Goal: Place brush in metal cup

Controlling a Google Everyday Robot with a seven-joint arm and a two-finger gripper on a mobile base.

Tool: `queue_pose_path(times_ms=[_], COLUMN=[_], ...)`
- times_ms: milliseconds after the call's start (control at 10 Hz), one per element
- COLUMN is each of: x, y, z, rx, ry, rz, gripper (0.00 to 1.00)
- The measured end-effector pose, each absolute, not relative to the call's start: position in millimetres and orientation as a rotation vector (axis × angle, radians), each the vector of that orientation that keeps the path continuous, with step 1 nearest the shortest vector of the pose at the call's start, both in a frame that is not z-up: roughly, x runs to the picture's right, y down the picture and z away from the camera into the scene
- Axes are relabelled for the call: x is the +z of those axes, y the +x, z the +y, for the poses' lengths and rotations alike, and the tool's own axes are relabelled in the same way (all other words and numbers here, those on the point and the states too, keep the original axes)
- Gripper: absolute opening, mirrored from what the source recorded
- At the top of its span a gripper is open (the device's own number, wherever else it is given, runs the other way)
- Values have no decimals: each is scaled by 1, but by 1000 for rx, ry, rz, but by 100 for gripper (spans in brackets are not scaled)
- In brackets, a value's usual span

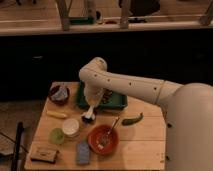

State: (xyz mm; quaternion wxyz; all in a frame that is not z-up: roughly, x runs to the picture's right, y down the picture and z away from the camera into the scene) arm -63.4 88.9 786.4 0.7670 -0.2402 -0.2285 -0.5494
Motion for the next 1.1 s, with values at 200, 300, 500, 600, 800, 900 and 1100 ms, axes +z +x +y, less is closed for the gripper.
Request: queue_pose_path(times_ms=[200, 300, 500, 600, 800, 900, 1100], x=[788, 788, 789, 789, 790, 790, 790], y=[-65, -65, -67, -68, -68, -68, -69], z=[92, 93, 96, 97, 98, 98, 98], rx=[-1202, -1204, -1209, -1210, -1210, -1212, -1214], ry=[-537, -542, -550, -552, -557, -559, -561], rz=[-503, -506, -515, -521, -528, -533, -542], gripper=[23, 32, 52, 64, 78, 80, 80])
